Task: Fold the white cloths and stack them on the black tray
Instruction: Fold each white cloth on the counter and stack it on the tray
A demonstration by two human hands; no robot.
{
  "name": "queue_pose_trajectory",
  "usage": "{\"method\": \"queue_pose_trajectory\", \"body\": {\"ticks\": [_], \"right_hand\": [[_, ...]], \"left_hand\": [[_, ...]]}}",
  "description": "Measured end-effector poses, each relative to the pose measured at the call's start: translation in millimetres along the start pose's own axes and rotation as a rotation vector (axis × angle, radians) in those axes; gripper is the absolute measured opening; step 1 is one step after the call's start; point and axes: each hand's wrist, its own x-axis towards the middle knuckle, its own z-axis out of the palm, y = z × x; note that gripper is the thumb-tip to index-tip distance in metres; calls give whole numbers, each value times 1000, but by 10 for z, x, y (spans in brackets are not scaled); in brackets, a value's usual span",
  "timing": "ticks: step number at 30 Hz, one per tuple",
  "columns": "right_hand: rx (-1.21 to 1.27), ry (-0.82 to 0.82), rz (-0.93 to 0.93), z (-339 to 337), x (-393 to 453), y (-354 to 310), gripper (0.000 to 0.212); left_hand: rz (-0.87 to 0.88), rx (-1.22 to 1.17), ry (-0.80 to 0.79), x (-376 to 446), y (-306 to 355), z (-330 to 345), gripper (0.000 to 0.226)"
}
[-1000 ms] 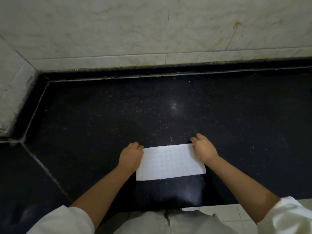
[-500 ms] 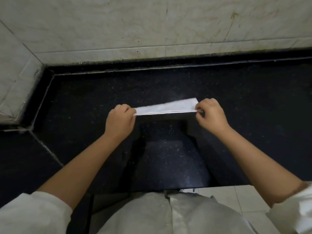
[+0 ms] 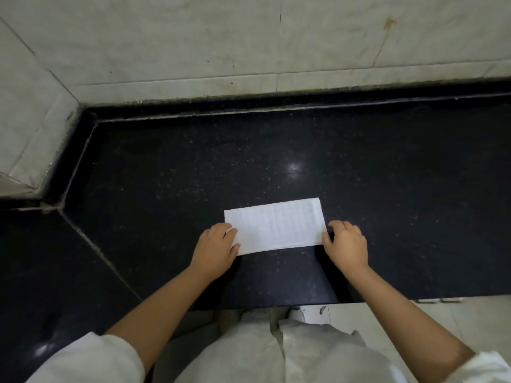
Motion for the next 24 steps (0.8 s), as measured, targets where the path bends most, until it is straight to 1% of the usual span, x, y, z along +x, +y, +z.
{"method": "queue_pose_trajectory", "body": {"ticks": [3,6,8,13,18,22,24], "right_hand": [[-51,-80,157,11,44,-104,32],[-75,-126,227,39,85,-197,27],[-99,-140,260,41,116,-250,26],[-128,-123,300,91,85,-346,24],[-91,-106,297,108,74,-451,31],[-97,-66,183,111,37,-414,28],[10,-22,136,68,49,-400,28]], "left_hand": [[-207,2,-203,156,75,-36,55],[-261,21,-312,196,71,87,62],[-282,28,-355,183,45,134,63],[-280,27,-327,165,40,196,63],[-284,10,-290,181,32,202,63],[-272,7,-297,174,42,211,62],[-266,11,-308,181,32,196,62]]}}
